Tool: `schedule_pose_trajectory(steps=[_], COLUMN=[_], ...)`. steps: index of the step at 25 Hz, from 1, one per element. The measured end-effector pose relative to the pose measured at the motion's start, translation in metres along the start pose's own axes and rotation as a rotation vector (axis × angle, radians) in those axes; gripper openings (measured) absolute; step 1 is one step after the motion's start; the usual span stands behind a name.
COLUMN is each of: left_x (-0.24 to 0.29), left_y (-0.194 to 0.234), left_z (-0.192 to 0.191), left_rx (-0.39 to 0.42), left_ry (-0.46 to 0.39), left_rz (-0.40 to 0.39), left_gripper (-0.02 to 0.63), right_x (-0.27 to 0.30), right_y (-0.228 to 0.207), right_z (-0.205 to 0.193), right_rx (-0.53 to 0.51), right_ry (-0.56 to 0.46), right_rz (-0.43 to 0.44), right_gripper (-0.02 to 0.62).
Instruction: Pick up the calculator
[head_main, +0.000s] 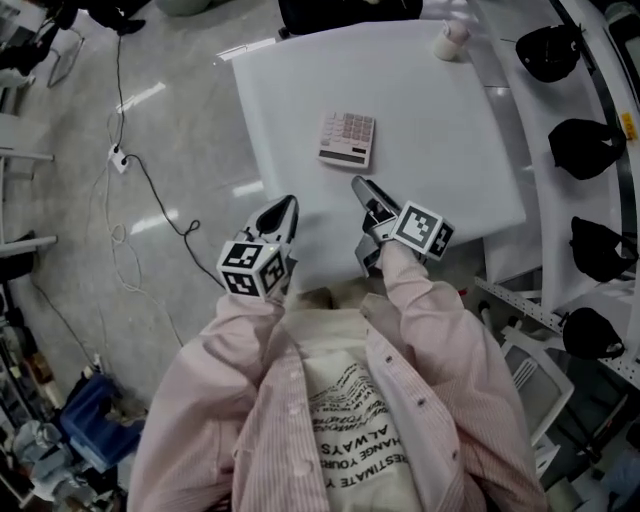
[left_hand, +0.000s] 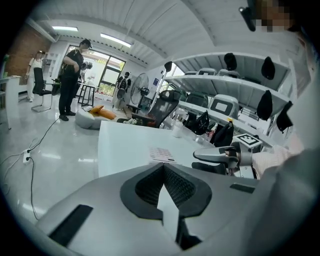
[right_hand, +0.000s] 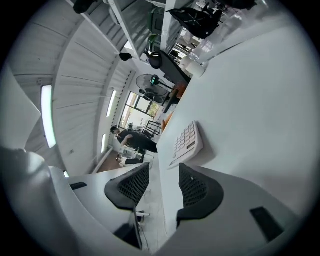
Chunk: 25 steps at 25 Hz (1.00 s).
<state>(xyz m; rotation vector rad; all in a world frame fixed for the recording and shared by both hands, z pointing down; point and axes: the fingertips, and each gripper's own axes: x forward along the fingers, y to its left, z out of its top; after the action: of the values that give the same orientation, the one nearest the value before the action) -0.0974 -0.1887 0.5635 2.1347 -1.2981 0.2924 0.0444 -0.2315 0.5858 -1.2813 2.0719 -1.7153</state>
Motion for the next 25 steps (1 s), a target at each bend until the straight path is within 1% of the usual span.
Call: schedule_pose_trajectory(steps=[8, 13, 17, 25], left_x=[0.028, 0.042, 0.056, 0.077], left_y=[0.009, 0.009, 0.010, 0.018], left_z=[-0.014, -0.019, -0.017, -0.011], left_rx=[-0.024, -0.029, -0.031, -0.042], left_ry=[0.048, 0.085, 0.098, 0.118], left_rz=[0.007, -0.006, -0.022, -0.045], left_gripper=[0.002, 0.002, 0.002, 0.002], right_x=[0.029, 0.041, 0.049, 0.070], right_y=[-0.027, -0.040, -0.046, -0.051], right_z=[-0.002, 0.000, 0.002, 0.008], right_rx=[0.145, 0.249, 0.322, 0.432], right_ry=[0.009, -0.008, -0.018, -0.055], right_rz=[-0.024, -0.048, -0.068, -0.061], right_gripper=[0.173, 0.175, 0.175, 0.175])
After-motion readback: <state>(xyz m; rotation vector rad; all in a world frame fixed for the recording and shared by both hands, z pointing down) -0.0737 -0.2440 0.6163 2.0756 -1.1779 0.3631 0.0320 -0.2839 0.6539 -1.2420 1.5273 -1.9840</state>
